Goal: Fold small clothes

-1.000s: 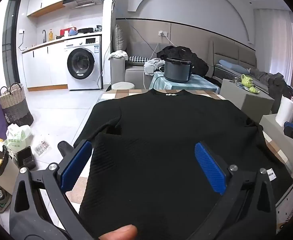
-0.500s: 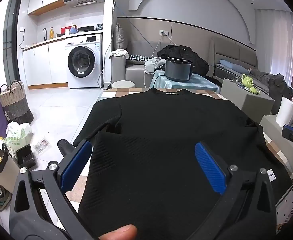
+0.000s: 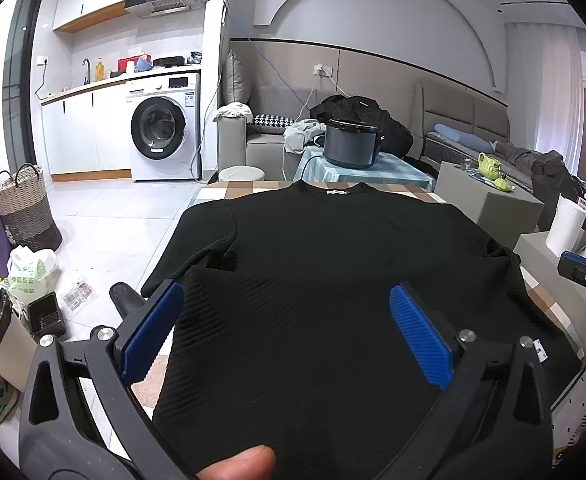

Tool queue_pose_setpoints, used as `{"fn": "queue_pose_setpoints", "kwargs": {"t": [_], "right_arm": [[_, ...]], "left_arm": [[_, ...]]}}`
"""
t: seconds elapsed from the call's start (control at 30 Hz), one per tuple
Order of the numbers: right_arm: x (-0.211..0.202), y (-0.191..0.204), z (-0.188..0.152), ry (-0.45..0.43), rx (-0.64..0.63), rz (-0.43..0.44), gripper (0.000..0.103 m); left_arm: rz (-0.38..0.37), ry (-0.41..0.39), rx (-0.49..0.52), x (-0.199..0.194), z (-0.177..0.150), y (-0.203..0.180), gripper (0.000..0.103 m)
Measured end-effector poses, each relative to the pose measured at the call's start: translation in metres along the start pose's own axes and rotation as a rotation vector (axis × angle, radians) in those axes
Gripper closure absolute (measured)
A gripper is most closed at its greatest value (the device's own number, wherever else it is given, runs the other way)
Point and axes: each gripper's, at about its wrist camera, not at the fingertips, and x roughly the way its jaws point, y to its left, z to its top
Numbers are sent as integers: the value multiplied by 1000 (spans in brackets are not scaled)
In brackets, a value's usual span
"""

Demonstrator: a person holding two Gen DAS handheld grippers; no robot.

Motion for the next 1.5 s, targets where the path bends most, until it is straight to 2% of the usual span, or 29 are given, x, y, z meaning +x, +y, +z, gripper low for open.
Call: {"fn": "queue_pose_setpoints", "kwargs": {"t": [0.23, 0.9, 1.17, 1.37, 1.5], "right_arm": [[0, 0, 0, 1, 1, -1, 0], [3, 1, -2, 7, 0, 2, 0], [3, 2, -2, 4, -2, 2, 0], [1, 2, -1, -4, 2, 6, 0], [-1, 0, -1, -13, 13, 1, 0]], "left_arm": [[9, 4, 18, -3, -1, -6, 0], [-15, 7, -9, -4, 1, -4, 0], [-57, 9, -36, -7, 2, -1, 0], [-54, 0, -41, -8, 4, 2, 0], [-44, -36, -35, -12, 4, 5, 0]]}}
